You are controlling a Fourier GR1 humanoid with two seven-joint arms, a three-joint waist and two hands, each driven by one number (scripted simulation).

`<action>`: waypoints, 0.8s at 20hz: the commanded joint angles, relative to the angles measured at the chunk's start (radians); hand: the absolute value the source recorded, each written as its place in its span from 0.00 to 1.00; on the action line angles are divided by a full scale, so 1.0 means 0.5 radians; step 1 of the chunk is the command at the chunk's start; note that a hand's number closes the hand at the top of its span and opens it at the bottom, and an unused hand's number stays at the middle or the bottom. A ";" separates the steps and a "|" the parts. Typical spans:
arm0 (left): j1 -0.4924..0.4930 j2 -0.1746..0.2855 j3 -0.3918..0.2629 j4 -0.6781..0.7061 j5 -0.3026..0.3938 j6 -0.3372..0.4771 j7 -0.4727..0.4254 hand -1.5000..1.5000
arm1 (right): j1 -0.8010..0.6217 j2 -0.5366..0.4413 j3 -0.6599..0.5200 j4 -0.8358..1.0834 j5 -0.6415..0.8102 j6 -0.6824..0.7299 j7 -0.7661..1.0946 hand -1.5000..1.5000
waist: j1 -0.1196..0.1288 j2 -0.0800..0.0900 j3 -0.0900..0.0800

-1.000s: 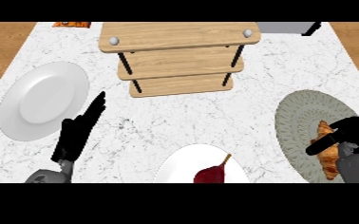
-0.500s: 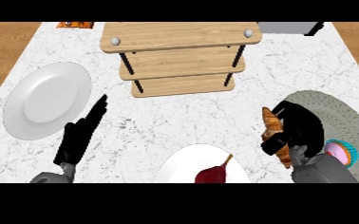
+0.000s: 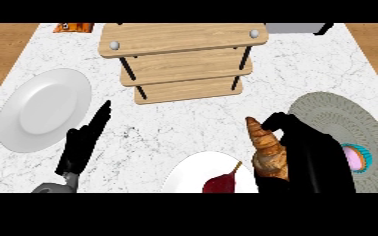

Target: Pick the croissant from the placemat and place it in the tiered shelf

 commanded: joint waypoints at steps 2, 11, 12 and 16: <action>-0.001 -0.040 -0.011 -0.040 -0.001 0.005 0.024 0.50 | -0.314 0.189 -0.188 -0.382 0.085 0.262 0.382 1.00 | 0.027 0.012 -0.001; 0.047 -0.001 0.014 -0.087 -0.020 -0.050 -0.001 0.50 | -0.974 0.426 -0.673 0.071 0.021 0.531 0.291 1.00 | 0.066 0.023 0.000; -0.011 -0.034 -0.022 -0.014 -0.042 -0.066 0.019 0.50 | -1.034 0.472 -0.637 0.197 0.068 0.510 0.276 1.00 | 0.058 0.027 0.000; 0.037 -0.008 0.018 0.000 -0.053 -0.073 -0.080 0.50 | -1.324 0.426 -0.926 0.525 0.011 0.543 0.121 1.00 | 0.067 0.028 0.001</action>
